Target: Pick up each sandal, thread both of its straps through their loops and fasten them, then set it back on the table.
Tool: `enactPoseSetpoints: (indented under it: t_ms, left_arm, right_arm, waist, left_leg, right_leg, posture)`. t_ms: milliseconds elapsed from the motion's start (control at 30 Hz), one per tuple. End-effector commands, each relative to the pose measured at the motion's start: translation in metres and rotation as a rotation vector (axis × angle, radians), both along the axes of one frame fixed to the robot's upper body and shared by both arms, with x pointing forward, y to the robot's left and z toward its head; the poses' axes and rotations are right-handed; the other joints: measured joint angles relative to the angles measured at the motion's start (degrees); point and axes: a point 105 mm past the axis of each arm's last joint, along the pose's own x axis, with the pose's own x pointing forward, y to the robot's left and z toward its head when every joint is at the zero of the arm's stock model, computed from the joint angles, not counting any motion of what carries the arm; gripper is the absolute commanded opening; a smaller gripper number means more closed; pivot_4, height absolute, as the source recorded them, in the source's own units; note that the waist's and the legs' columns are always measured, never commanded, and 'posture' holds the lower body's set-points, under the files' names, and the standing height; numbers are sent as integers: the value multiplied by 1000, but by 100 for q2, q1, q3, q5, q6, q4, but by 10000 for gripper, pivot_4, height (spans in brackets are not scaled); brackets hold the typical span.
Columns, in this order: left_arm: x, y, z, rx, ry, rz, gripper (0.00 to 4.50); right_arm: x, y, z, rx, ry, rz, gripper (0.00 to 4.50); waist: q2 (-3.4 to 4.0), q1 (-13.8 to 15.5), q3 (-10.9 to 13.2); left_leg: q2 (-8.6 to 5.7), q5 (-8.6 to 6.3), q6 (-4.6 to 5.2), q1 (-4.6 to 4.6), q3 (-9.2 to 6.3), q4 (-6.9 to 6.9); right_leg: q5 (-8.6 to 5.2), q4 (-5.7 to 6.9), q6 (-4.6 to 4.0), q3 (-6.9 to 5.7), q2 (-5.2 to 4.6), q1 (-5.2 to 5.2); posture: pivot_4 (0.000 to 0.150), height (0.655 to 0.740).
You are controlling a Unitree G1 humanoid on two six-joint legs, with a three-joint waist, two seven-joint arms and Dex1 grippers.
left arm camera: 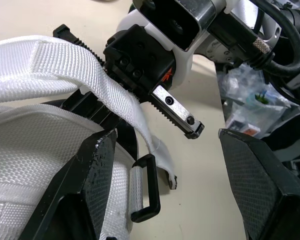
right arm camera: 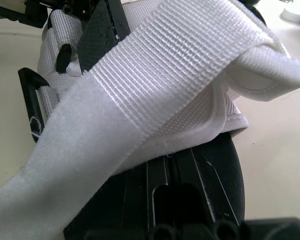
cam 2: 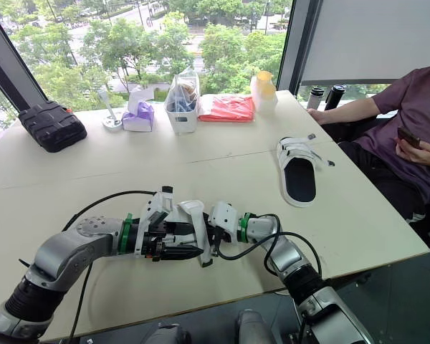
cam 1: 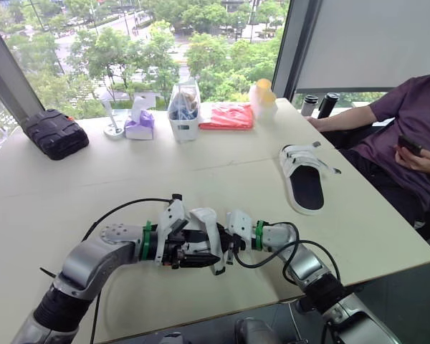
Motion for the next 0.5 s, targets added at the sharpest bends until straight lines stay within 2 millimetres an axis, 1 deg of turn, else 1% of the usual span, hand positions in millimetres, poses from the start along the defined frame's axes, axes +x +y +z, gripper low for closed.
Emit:
enactPoseSetpoints:
  t_ms: [33, 133, 300, 333, 400, 433, 500]
  left_arm:
    - [-11, -17, -8, -2, 18, -57, 33504]
    - [-13, -22, -9, -7, 17, -66, 26332]
    - [-9, -21, -8, -1, -8, -57, 1635]
    - [-10, -19, -6, -4, -9, -59, 750]
    - [-11, -17, 1, -30, 2, -70, 750]
    - [-12, -16, 7, -56, 16, -80, 750]
    - [-13, -7, 27, -128, 56, -103, 750]
  right_arm:
    - [-17, -32, -80, -243, 230, -96, 0]
    - [-16, -33, -79, -245, 230, -99, 0]
    - [-15, -35, -79, -247, 229, -102, 0]
    - [-15, -35, -79, -247, 229, -104, 0]
    - [-14, -35, -79, -247, 229, -105, 0]
    - [-14, -35, -79, -247, 229, -106, 0]
    - [-14, -36, -79, -247, 229, -107, 0]
  waist:
    - [10, 6, -18]
    - [11, 7, -26]
    - [13, 10, -29]
    - [12, 9, -28]
    - [10, 4, -27]
    - [12, 5, -27]
    - [10, 4, -25]
  left_leg:
    - [-1, 0, 0, 0, 0, 0]
    - [-4, 0, -1, 0, 0, 0]
    - [-5, 0, -1, 0, 1, 0]
    - [-5, 0, -1, 0, 2, 0]
    - [-5, 0, -1, 0, 2, 0]
    - [-5, 0, -1, -2, 3, 0]
    - [-9, 2, 3, -1, 3, 0]
  right_leg:
    - [0, 0, 0, 0, -1, 1]
    - [0, -5, 0, 0, -2, 2]
    - [0, -5, 0, 0, -3, 4]
    - [0, -5, 0, 0, -3, 3]
    - [0, -5, 0, 0, -4, 2]
    - [0, -4, 0, 0, -3, 2]
    - [1, 4, 0, 0, 0, 3]
  posture:
    - [1500, 7400]
    - [1500, 7400]
    - [1500, 7400]
    - [1500, 7400]
    - [1500, 7400]
    - [1500, 7400]
    - [1500, 7400]
